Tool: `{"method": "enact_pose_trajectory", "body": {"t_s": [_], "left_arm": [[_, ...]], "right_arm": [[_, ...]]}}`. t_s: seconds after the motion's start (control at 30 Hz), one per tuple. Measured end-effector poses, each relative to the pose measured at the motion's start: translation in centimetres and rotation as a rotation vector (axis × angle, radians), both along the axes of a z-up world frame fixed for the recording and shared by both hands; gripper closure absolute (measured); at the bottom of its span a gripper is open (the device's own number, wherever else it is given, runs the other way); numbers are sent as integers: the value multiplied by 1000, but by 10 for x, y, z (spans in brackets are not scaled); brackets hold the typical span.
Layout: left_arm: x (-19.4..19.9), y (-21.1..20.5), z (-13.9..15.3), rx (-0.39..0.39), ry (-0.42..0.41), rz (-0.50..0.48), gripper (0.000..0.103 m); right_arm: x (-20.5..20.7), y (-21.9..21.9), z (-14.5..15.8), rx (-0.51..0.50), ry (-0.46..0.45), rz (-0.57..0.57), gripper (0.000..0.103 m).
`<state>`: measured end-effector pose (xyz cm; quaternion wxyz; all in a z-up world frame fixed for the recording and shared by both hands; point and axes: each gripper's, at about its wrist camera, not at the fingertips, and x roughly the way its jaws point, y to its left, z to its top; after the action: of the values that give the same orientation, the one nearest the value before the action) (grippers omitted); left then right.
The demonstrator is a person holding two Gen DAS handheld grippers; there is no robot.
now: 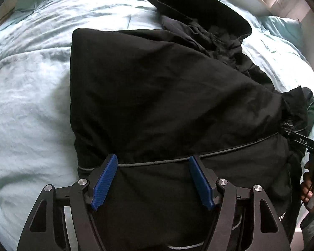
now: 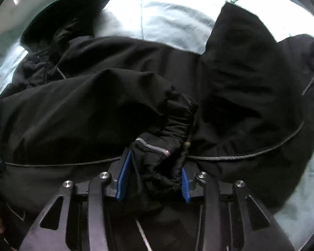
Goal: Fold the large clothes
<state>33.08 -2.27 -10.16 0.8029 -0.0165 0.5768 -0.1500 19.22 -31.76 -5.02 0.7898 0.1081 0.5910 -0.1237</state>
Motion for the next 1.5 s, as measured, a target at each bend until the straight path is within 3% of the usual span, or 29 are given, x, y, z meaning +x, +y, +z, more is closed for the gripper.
{"method": "enact_pose_trajectory", "body": {"t_s": [0.07,0.13,0.17,0.23,0.33,0.47,0.53,0.6,0.77,0.9,1.0,1.1,1.23,1.33,1.5], "left_arm": [[0,0,7,8,-3,-12,31],[0,3,24,-21,-7,-14,31],[-1,4,33,-44,-19,-17,31],[-3,5,62,-124,-77,-26,30],[3,-9,79,-151,-110,-34,30],[15,-31,49,-76,-54,-41,30],[18,-35,20,17,8,-17,31],[15,-37,0,131,-7,-14,30],[16,-41,3,158,-1,4,30],[9,-39,29,113,-22,9,30],[-2,-51,57,87,-67,-12,30],[-12,-83,80,66,-115,-69,30],[-25,-145,101,12,-165,-167,30],[-36,-201,108,-41,-176,-252,30],[-48,-291,95,-47,-205,-358,30]], "right_arm": [[1,-2,8,4,8,19,60],[-4,-4,26,4,9,24,52],[-7,-8,37,7,-9,20,49],[-12,-8,66,19,-79,-3,33],[-3,3,89,92,-166,0,28],[32,53,64,78,-102,85,28],[32,64,34,79,-27,110,29],[29,68,1,68,38,111,30],[27,78,-4,12,38,154,30],[19,70,21,78,9,148,34],[-7,50,55,121,-69,132,34],[-29,16,79,46,-100,83,33],[-62,-60,106,-22,-151,-35,33],[-81,-125,124,-95,-189,-127,33],[-103,-221,152,-145,-259,-251,33]]}}
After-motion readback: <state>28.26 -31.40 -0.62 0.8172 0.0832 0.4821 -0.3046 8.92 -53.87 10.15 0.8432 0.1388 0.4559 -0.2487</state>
